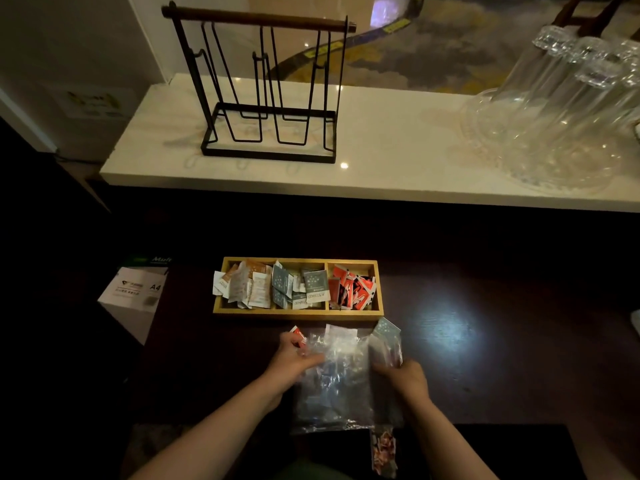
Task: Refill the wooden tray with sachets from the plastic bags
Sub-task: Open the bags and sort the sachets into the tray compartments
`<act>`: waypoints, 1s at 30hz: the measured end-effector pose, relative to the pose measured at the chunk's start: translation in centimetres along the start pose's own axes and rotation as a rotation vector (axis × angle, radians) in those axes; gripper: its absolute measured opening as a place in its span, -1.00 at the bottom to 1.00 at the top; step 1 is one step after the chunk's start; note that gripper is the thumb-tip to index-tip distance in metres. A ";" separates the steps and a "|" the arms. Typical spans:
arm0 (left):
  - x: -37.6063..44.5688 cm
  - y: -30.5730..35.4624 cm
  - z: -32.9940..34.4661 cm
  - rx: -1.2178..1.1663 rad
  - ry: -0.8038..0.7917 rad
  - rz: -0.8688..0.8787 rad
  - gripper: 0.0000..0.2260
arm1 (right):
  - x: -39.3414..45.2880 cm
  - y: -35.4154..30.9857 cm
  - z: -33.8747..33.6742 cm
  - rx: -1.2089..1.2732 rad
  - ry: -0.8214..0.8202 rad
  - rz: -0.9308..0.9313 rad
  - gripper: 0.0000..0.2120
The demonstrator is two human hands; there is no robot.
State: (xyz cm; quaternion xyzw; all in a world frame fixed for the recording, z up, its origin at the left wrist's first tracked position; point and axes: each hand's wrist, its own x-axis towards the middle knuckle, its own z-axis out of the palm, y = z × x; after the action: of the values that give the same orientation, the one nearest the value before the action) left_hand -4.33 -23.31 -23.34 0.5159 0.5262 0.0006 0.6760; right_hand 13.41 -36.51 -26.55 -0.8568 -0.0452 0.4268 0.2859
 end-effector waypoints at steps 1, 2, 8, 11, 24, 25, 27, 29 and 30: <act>0.0 0.1 0.1 -0.001 -0.013 0.001 -0.54 | 0.1 0.0 0.0 0.041 -0.006 -0.007 -0.83; 0.0 0.2 0.1 0.001 -0.024 0.003 -0.53 | 0.1 -0.1 0.0 0.085 -0.018 -0.006 -0.84; 0.0 1.4 -1.4 0.166 -0.024 0.177 -0.75 | -0.4 -1.9 -0.3 0.265 -0.149 -0.096 -0.73; -0.6 2.4 -4.1 0.268 0.061 0.210 -0.87 | -1.7 -3.3 -0.1 0.309 -0.215 -0.188 -0.76; -2.3 7.0 -6.6 1.127 -0.085 0.466 -0.46 | -5.6 -9.3 4.5 0.195 -0.599 -0.464 -0.71; -2.2 6.9 -6.9 1.124 -0.071 0.478 -0.55 | -5.5 -9.2 4.8 0.219 -0.621 -0.459 -0.70; -2.3 7.1 -7.3 1.104 -0.016 0.499 -0.67 | -5.4 -8.9 5.3 0.236 -0.652 -0.451 -0.72; -2.6 7.3 -7.8 1.173 0.054 0.560 -0.74 | -5.2 -8.5 6.0 0.218 -0.658 -0.444 -0.68; -2.6 7.3 -8.1 1.238 0.092 0.599 -0.75 | -5.1 -8.4 6.4 0.201 -0.665 -0.437 -0.62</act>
State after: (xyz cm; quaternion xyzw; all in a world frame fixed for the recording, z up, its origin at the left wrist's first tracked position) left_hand -7.29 -15.70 -15.70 0.9296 0.2925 -0.0913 0.2048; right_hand 6.76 -28.29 -21.53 -0.6100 -0.2740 0.6122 0.4220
